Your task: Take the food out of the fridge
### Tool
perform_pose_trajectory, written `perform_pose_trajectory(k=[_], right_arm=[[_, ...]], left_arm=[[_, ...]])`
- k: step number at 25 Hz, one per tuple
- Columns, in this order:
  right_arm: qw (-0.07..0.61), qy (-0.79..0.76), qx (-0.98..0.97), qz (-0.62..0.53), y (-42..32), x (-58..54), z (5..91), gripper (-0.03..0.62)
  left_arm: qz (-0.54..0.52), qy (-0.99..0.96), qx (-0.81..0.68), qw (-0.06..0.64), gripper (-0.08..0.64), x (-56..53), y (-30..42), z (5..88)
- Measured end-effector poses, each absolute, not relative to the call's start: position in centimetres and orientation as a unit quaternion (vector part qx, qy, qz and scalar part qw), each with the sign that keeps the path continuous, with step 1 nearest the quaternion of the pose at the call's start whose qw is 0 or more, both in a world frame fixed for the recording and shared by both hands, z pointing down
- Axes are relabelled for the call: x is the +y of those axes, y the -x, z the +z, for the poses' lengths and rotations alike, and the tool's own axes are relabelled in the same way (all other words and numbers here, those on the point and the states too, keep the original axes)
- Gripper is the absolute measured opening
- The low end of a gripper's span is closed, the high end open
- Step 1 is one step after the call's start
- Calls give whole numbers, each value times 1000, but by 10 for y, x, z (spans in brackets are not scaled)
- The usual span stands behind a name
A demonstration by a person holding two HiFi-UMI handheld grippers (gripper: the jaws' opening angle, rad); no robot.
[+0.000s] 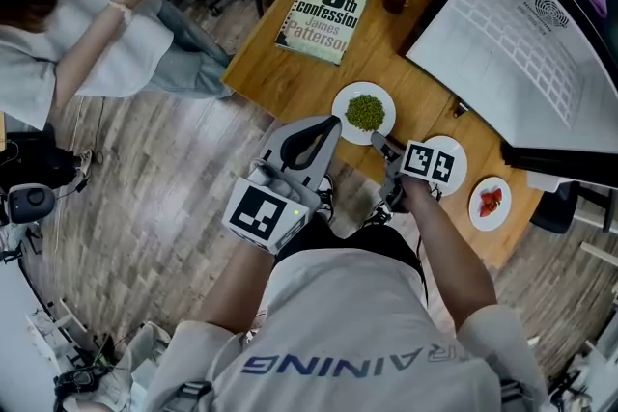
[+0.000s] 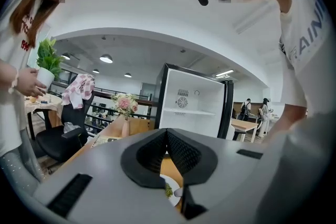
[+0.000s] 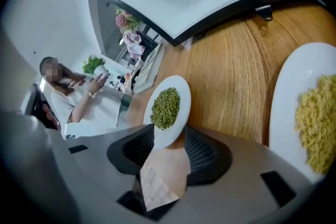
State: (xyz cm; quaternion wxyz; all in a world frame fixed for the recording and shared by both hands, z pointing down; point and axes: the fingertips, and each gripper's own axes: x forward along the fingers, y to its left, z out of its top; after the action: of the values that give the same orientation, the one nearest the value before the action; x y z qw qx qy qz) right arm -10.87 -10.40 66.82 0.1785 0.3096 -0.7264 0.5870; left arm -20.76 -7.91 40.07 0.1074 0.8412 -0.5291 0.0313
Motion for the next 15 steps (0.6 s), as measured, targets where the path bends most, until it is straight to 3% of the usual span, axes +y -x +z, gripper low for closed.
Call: perform_pose_trajectory(k=[10,15], right_arm=[[390,-246,-771,439,112,-81,678,218],[401,-240,-773,429,107,-77,664,213]], left_arm=[[28,-842,-528,105,8,-78,204,399],[24,-845,-524,102,8,-79,202,396]])
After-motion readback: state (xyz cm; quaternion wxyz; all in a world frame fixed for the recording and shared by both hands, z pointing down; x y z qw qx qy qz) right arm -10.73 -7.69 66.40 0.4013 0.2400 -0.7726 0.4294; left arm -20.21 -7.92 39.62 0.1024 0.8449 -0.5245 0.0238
